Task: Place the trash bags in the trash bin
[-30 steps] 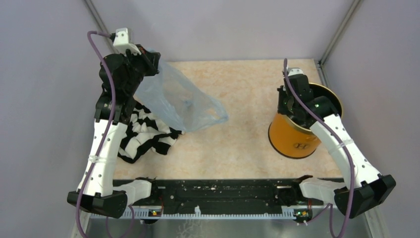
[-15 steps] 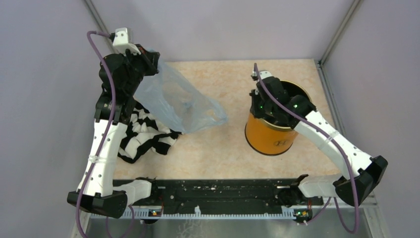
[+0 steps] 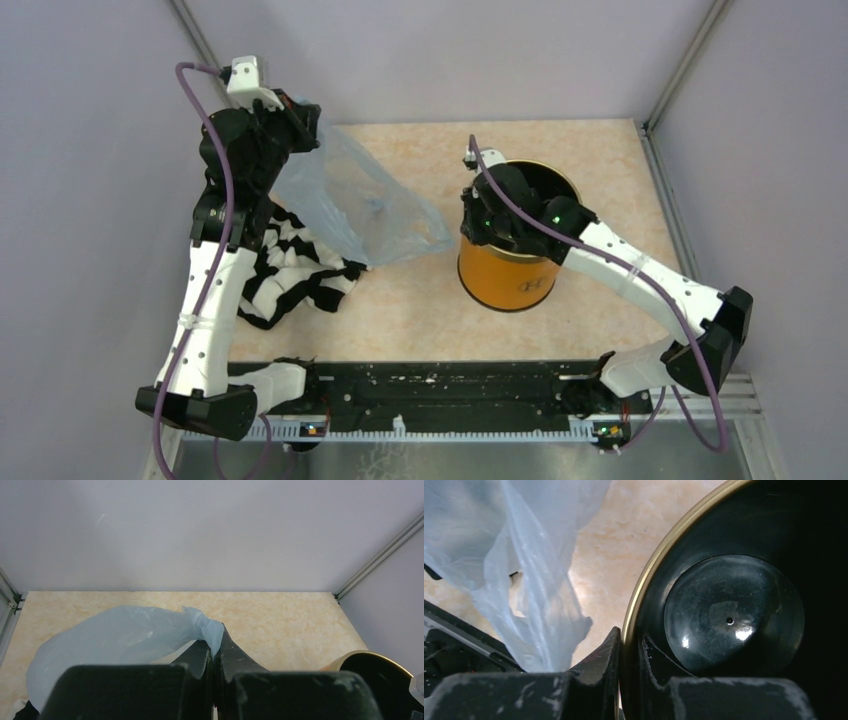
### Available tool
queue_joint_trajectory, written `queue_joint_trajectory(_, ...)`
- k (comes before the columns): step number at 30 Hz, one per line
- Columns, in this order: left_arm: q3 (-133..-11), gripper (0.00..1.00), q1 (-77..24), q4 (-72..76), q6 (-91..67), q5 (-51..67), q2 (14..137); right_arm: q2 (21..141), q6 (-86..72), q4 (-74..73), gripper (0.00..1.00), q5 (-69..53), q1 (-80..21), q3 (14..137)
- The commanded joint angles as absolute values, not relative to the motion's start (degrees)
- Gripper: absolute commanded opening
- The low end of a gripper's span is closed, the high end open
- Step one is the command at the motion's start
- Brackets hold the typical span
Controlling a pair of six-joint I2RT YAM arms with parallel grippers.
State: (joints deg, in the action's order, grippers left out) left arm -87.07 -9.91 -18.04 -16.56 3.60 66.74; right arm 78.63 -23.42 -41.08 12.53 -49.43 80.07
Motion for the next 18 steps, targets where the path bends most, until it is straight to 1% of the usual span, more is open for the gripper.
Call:
queue_joint_trajectory(1,-88.3,0.0,-9.7,-14.3,-15.6,3.1,65.2,79.7,-29.5,-31.9,0.13,6.2,-51.8,83.6)
queue_joint_trajectory(3,-88.1,0.0,-9.7,-14.2,-15.8,3.3,65.2,80.4,-29.6,-32.0,0.17,5.9,-52.2,84.0)
queue_joint_trajectory(5,-88.1,0.0,-9.7,-14.1,-15.8,3.3,65.4,80.9,-29.3,-32.8,0.26,6.4,-52.5,84.8)
queue_joint_trajectory(7,-88.1,0.0,-9.7,-14.0,-15.7,3.4,65.4,80.7,-29.1,-33.3,0.3,6.8,-52.5,85.1)
queue_joint_trajectory(9,-88.1,0.0,-9.7,-14.0,-15.7,3.3,65.3,80.2,-28.9,-33.8,0.38,7.2,-52.6,85.6)
queue_joint_trajectory(12,-88.1,0.0,-9.7,-13.9,-15.6,3.1,65.2,79.3,-28.4,-35.6,0.46,8.1,-52.6,86.9)
queue_joint_trajectory(18,-88.4,0.0,-9.7,-13.9,-15.6,3.3,65.0,77.5,-26.6,-39.0,0.51,11.0,-52.7,88.6)
